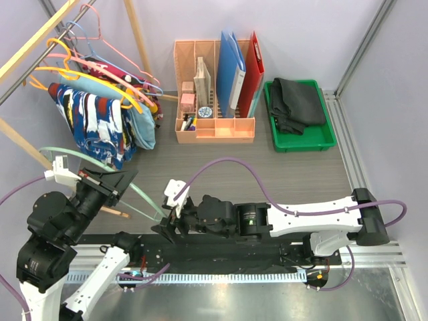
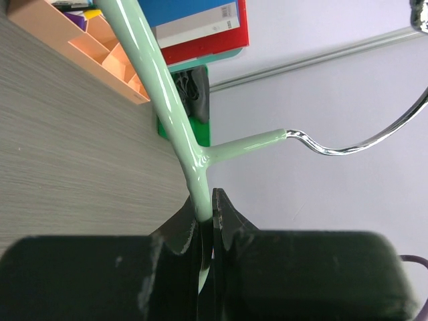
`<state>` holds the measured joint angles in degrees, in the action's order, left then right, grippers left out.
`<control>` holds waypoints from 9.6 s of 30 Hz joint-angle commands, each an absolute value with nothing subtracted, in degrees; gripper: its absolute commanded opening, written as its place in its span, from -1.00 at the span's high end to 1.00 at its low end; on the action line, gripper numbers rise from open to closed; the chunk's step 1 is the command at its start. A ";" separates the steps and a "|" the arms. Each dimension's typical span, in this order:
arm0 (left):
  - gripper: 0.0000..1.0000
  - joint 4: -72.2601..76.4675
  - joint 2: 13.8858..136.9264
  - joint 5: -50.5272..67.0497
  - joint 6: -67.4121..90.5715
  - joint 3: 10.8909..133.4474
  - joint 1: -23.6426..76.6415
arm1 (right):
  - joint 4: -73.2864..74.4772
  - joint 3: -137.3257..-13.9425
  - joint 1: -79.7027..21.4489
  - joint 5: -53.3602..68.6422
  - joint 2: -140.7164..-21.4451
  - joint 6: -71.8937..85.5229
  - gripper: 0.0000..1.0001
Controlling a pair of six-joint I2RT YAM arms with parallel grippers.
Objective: Remove the trousers from the hanger
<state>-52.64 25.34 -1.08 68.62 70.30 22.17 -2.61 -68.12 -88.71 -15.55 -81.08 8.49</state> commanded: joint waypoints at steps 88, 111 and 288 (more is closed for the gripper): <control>-0.31 -45.99 10.18 5.19 57.04 71.98 19.43 | 20.30 -133.61 -72.86 4.04 -113.47 5.45 0.99; -0.33 -32.70 25.75 -11.51 71.89 71.55 12.39 | 22.15 -125.16 -72.86 3.87 -105.12 4.83 0.99; 0.33 -43.95 72.87 -46.50 66.18 103.11 17.58 | 25.84 -50.01 -76.20 -35.33 -47.73 23.38 -0.98</control>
